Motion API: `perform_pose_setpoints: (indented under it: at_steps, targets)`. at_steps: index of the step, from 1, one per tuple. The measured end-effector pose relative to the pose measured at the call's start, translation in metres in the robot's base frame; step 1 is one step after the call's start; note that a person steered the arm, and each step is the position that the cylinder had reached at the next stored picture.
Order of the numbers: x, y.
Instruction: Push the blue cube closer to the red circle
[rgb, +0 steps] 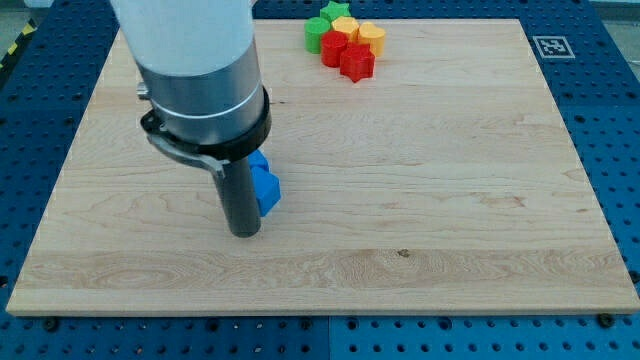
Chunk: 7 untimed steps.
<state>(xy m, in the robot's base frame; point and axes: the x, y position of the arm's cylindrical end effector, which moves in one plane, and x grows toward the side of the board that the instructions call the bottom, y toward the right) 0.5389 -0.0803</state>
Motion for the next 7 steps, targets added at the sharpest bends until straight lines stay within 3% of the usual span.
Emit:
perform_pose_setpoints:
  at_steps: [7]
  targets:
    - [-0.117,0.019]
